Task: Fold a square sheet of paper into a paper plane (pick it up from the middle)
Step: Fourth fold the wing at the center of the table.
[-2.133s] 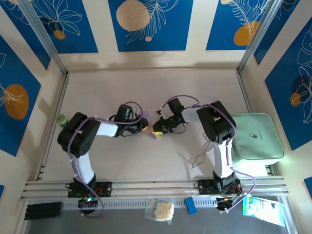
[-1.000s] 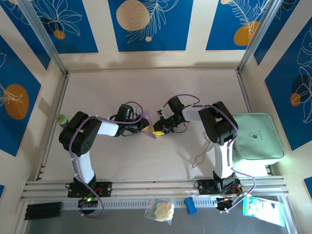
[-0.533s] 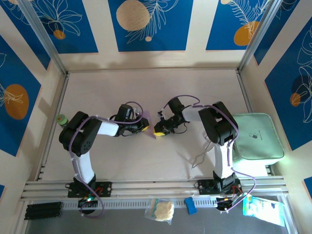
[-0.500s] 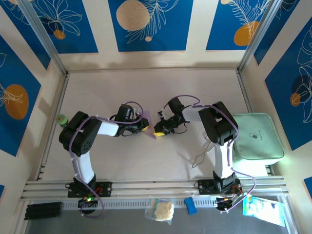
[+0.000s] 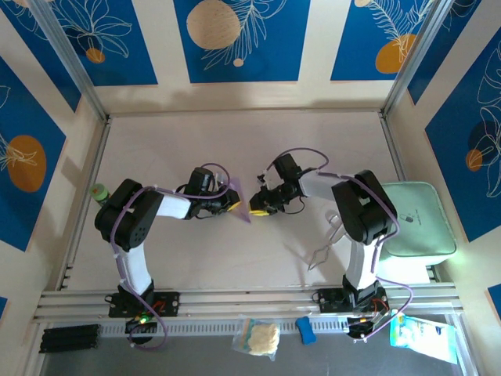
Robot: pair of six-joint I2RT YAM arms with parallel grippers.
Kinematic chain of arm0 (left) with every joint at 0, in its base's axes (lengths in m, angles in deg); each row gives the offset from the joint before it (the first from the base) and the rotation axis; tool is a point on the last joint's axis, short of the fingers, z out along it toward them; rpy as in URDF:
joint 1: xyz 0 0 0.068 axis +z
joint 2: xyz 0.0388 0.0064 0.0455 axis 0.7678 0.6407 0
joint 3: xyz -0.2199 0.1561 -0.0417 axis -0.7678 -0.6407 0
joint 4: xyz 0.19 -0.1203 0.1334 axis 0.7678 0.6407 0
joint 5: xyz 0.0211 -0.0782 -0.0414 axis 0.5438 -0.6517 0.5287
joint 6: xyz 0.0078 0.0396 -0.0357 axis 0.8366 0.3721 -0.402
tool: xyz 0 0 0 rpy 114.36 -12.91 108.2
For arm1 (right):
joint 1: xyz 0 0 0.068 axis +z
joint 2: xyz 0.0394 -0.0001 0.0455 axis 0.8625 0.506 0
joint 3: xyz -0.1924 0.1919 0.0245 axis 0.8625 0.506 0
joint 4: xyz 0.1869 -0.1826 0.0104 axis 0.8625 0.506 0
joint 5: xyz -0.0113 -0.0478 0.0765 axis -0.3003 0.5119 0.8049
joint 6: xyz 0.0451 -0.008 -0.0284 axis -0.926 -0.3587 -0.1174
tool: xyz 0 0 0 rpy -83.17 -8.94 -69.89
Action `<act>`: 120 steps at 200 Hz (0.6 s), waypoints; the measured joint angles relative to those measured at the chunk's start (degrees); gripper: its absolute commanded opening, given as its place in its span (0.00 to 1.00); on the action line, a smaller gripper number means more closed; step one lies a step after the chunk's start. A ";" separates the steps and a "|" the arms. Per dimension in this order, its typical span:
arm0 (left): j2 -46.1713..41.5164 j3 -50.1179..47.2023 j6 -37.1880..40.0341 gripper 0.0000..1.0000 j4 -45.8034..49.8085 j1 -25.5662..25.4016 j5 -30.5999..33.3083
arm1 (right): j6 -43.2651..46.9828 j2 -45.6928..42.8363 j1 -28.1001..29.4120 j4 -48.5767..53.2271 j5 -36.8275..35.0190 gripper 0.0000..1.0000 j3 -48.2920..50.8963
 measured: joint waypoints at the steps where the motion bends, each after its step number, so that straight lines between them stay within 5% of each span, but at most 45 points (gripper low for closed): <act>1: 0.00 0.02 0.00 0.17 0.00 0.00 0.00 | -0.02 -0.09 0.02 0.00 -0.04 0.23 0.00; 120: 0.26 0.28 0.00 0.17 0.00 0.00 -0.24 | -1.07 3.67 4.09 -0.02 -2.27 0.14 -2.08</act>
